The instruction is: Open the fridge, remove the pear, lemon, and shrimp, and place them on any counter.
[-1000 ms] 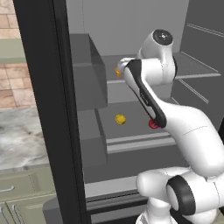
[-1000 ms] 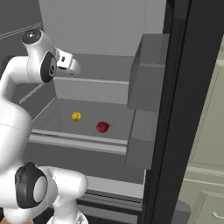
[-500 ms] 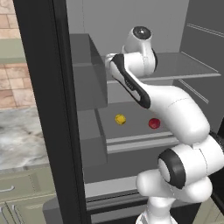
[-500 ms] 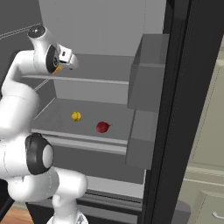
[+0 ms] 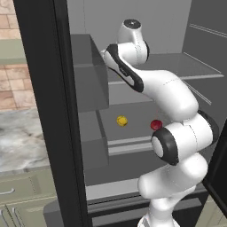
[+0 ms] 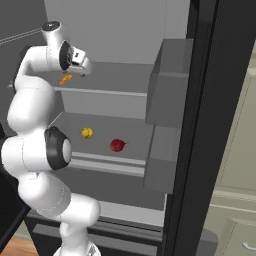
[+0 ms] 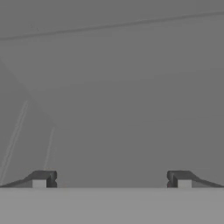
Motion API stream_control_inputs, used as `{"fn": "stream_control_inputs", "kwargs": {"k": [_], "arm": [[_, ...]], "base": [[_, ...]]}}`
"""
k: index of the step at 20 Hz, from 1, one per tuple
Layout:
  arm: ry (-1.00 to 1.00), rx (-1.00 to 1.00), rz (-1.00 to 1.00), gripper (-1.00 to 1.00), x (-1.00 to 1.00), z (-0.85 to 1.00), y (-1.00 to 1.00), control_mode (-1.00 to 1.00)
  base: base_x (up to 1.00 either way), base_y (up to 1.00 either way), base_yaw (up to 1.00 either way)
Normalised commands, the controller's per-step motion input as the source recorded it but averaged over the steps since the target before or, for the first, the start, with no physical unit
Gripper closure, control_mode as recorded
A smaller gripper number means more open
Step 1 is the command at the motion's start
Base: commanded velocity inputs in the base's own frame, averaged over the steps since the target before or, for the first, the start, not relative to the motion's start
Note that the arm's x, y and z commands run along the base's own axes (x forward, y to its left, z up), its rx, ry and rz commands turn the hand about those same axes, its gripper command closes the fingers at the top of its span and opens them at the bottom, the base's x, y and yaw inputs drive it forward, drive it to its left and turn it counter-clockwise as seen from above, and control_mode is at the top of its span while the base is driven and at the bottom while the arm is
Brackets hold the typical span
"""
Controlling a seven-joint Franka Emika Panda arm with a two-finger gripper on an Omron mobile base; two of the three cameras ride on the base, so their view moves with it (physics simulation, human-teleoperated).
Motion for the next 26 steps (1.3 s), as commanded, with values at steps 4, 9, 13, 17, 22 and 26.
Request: {"fn": "stream_control_inputs", "kwargs": {"k": [4,9,13,17,22,26], "arm": [[0.05,0.00,-0.01,-1.00,0.26,-0.05,0.15,-1.00],[-0.13,-0.04,-0.11,-1.00,-0.28,0.00,0.08,-1.00],[-0.09,-0.02,-0.21,-1.00,-0.48,-0.10,0.00,-1.00],[0.01,0.00,-0.19,-1.00,-0.47,-0.18,0.00,-1.00],[0.13,0.10,-0.13,-1.00,-0.16,-0.03,-0.08,-1.00],[0.11,0.11,-0.12,-1.00,0.00,-0.01,-0.16,-1.00]], "base": [[0.00,0.00,0.00],[0.00,0.00,0.00],[0.00,0.00,0.00],[0.00,0.00,0.00],[0.00,0.00,0.00],[0.00,0.00,0.00]]}}
